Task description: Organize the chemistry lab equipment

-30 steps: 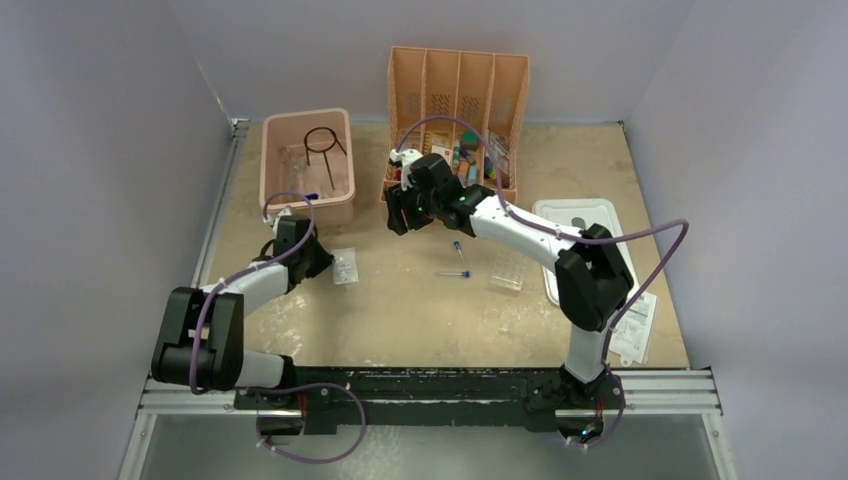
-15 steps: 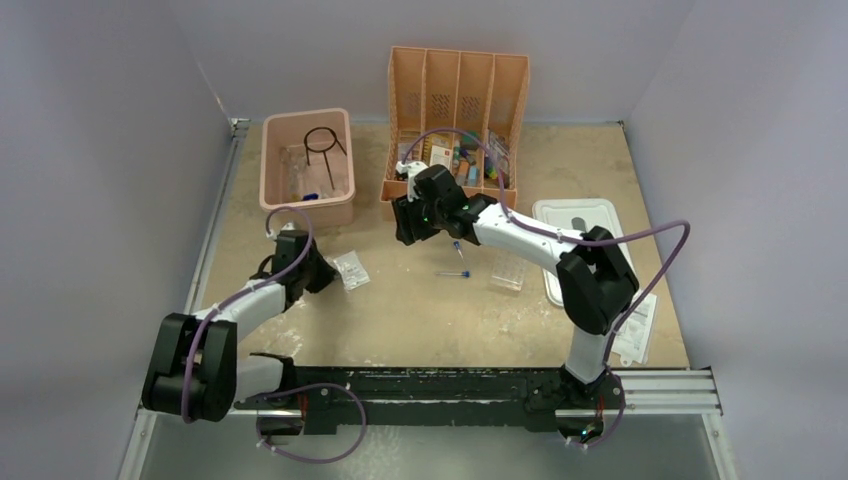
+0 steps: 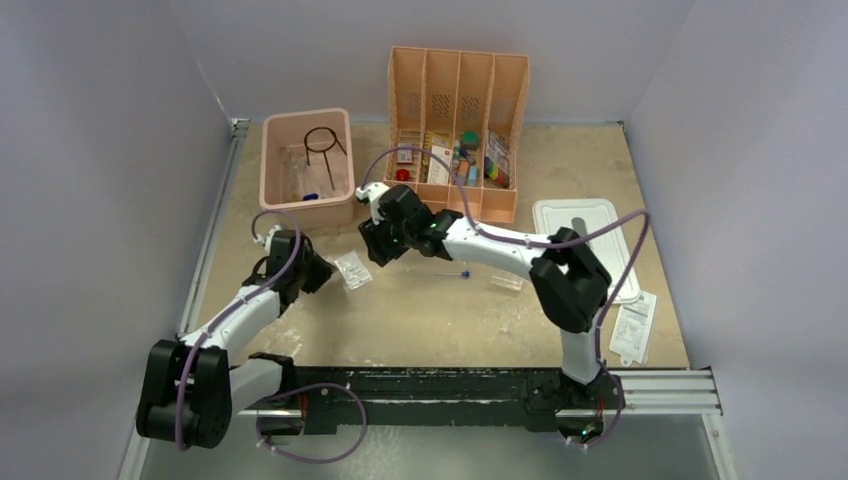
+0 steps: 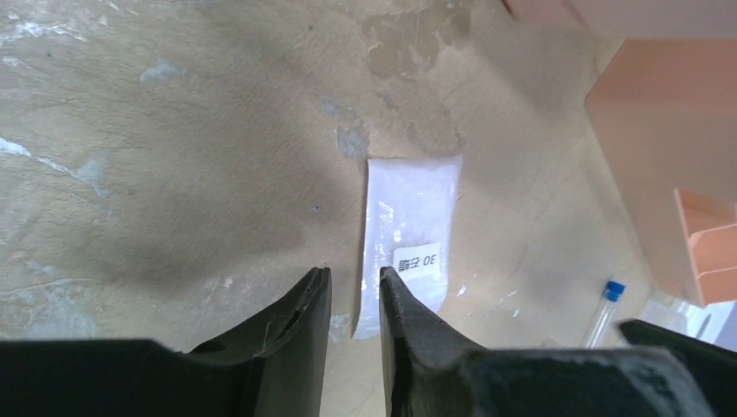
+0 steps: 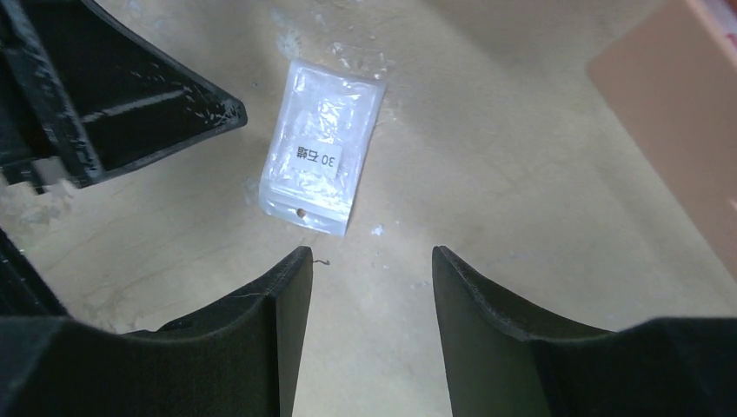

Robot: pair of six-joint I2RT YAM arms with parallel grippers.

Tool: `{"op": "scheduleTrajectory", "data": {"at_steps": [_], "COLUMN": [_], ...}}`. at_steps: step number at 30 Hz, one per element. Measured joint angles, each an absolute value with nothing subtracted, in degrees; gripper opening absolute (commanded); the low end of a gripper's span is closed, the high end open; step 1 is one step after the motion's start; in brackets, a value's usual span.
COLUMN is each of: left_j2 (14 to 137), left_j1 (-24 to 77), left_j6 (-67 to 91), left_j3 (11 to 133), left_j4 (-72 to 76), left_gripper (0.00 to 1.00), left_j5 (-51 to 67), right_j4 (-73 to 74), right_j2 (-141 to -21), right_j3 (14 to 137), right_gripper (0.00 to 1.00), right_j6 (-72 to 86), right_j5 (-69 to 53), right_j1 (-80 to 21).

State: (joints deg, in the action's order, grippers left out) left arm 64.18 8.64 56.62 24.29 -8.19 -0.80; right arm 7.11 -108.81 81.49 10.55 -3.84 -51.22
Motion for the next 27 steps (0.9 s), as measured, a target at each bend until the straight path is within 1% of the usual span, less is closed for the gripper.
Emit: {"op": "scheduleTrajectory", "data": {"at_steps": [7, 10, 14, 17, 20, 27], "left_j2": [64.4, 65.6, 67.6, 69.0, 69.8, 71.6], "left_j1": [4.4, 2.9, 1.9, 1.9, 1.9, 1.8], "left_j6": [58.4, 58.3, 57.7, 57.3, 57.3, 58.0], "left_j3": [26.4, 27.1, 27.6, 27.9, 27.7, 25.8], "left_j4": [-10.3, -10.8, -11.3, -11.6, -11.2, -5.7], "left_gripper": [0.40, 0.43, 0.43, 0.43, 0.45, 0.47], "left_j5": [0.1, 1.8, 4.7, 6.3, 7.8, 12.3], "right_j4": [6.6, 6.5, 4.8, 3.3, 1.9, -1.1], "right_j2": [-118.4, -120.2, -120.8, -121.1, -122.2, -123.9], "right_j3": [85.0, 85.0, 85.0, 85.3, 85.6, 85.8], "right_gripper": [0.57, 0.58, 0.57, 0.52, 0.40, 0.31], "right_j6": [10.3, 10.5, 10.9, 11.1, 11.3, 11.0], "right_j5": [-0.3, 1.5, 4.1, 5.6, 6.4, 6.3], "right_j1": [-54.2, -54.8, -55.9, -56.8, -57.2, -57.5]}}
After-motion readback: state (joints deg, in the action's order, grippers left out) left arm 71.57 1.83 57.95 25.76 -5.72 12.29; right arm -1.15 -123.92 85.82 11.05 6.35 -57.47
